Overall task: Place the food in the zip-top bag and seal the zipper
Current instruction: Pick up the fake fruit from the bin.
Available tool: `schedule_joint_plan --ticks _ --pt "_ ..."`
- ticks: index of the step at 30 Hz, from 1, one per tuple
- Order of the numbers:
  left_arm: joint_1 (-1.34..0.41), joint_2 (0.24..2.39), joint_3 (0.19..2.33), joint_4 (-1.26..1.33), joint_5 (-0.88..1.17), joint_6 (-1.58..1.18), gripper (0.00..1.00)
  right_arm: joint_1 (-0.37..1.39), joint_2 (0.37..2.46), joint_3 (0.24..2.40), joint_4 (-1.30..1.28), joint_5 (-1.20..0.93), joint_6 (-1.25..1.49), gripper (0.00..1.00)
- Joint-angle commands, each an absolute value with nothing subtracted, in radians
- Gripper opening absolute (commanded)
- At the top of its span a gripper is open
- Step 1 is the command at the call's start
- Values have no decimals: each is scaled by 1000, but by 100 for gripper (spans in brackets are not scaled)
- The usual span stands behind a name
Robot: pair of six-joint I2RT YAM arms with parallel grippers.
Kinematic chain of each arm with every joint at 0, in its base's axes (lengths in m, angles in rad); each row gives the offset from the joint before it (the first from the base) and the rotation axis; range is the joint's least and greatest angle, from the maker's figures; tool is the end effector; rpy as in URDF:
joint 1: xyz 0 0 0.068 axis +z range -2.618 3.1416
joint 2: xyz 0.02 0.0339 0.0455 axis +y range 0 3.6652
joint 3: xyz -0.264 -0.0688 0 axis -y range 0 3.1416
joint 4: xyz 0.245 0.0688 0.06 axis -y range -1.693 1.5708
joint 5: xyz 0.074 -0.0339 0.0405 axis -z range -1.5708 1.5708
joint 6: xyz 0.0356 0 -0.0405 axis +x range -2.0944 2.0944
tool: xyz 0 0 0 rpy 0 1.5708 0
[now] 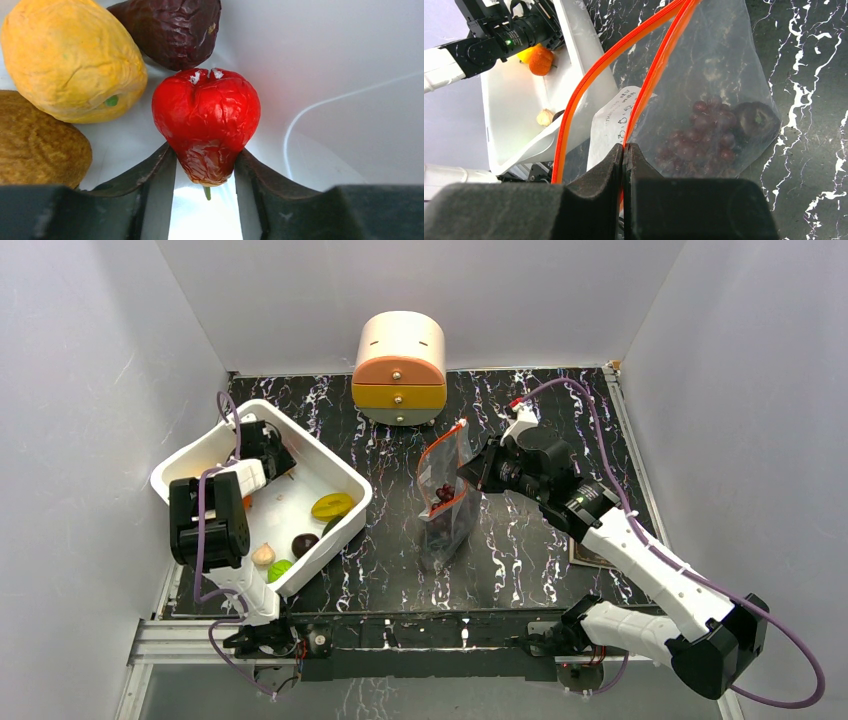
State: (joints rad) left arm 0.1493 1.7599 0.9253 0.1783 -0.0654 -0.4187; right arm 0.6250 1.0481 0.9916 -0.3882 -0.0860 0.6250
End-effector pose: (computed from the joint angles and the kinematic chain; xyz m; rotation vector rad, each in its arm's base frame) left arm 0.3610 0.0566 0.1647 -0.6582 2.1270 -0.0749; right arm 0.1888 0.1400 0.3412 -0.0577 2.1262 0.8594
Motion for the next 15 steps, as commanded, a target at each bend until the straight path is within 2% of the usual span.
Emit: schedule_joint_plan --ticks 1,7,15 --pt "154 1712 960 88 -124 -430 31 621 1042 1034 -326 -70 609 0" --pt "154 1615 936 0 -141 -421 27 621 1043 1019 -319 -81 615 0" --pt "152 1444 900 -125 -37 -439 26 621 1025 1011 -332 -63 606 0"
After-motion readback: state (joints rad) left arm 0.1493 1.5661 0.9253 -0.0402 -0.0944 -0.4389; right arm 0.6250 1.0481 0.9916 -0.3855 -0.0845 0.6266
